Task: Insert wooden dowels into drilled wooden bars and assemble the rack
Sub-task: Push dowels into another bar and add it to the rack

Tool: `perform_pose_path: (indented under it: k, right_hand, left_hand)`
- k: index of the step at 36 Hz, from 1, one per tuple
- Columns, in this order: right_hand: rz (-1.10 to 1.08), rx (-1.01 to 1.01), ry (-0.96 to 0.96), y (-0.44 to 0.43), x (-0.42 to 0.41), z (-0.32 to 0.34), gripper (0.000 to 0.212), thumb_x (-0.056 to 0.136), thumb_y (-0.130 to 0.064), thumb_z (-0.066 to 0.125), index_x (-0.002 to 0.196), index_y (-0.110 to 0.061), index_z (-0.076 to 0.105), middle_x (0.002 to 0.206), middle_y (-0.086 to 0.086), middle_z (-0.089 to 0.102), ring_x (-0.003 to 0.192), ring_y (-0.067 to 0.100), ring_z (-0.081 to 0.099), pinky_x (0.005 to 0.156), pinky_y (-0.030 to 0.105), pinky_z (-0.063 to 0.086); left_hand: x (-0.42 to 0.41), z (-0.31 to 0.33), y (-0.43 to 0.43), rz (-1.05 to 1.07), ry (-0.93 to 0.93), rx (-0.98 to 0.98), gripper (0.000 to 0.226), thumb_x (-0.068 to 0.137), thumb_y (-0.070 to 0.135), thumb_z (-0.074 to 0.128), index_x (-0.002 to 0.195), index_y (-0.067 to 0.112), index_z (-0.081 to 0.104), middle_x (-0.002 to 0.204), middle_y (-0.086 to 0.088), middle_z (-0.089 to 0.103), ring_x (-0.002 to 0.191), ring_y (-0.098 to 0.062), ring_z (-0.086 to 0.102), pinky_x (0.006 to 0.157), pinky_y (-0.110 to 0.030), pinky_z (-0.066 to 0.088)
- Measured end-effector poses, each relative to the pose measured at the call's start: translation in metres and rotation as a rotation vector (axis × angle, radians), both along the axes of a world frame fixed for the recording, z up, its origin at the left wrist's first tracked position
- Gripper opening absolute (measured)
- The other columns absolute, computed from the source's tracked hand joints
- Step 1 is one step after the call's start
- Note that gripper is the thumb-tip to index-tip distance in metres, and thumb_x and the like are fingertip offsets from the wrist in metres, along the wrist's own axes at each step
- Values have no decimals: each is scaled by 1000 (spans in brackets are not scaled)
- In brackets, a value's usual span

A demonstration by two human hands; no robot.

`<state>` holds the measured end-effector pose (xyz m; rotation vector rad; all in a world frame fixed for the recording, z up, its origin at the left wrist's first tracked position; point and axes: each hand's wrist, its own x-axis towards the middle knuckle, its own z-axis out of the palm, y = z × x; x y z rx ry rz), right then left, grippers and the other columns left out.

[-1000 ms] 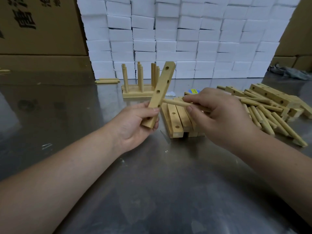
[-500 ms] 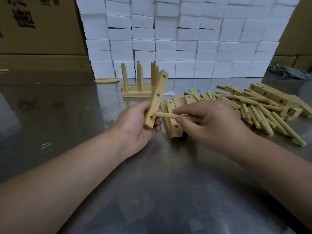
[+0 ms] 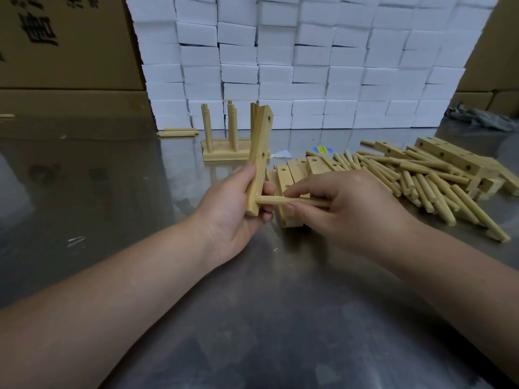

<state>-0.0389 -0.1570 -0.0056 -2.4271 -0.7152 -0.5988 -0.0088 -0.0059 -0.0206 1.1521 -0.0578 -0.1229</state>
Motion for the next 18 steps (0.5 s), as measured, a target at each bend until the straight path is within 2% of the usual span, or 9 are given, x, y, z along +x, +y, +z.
perform_pose_path:
  k: [4, 6, 9, 14, 18]
  right_hand:
    - [38, -43, -88, 0, -2, 3, 14, 81, -30, 67, 93, -25, 73, 70, -7, 67, 61, 8, 56, 56, 28, 46]
    - [40, -72, -111, -1, -3, 5, 17, 81, -28, 66, 96, -23, 73, 71, -5, 68, 61, 10, 56, 55, 27, 45]
    - [32, -107, -141, 0, -5, 7, 24, 79, -32, 60, 97, -23, 73, 68, -5, 66, 58, 10, 52, 53, 24, 42]
    - [58, -88, -157, 3, -7, 8, 28, 82, -35, 55, 94, -19, 74, 65, 0, 65, 57, 18, 57, 52, 33, 48]
    - [76, -68, -148, 6, -9, 7, 29, 84, -34, 52, 96, -18, 74, 64, -4, 62, 58, 11, 51, 53, 30, 45]
  left_hand:
    - [-5, 2, -1, -51, -41, -18, 24, 101, 31, 33, 100, 12, 50, 56, -2, 55, 44, -14, 54, 51, -25, 45]
    - [-7, 4, -2, -67, -54, -44, 24, 101, 29, 33, 104, 11, 48, 56, -4, 56, 44, -14, 56, 51, -24, 48]
    - [-9, 5, -2, -64, -69, -61, 24, 101, 28, 33, 105, 9, 47, 57, -5, 56, 45, -14, 56, 51, -24, 50]
    - [-9, 8, -2, -34, -86, -58, 23, 101, 28, 35, 102, 10, 49, 58, -4, 56, 46, -13, 56, 49, -22, 50]
    - [-11, 8, -2, -16, -112, -60, 23, 101, 28, 34, 100, 12, 50, 55, -1, 54, 44, -11, 55, 48, -20, 49]
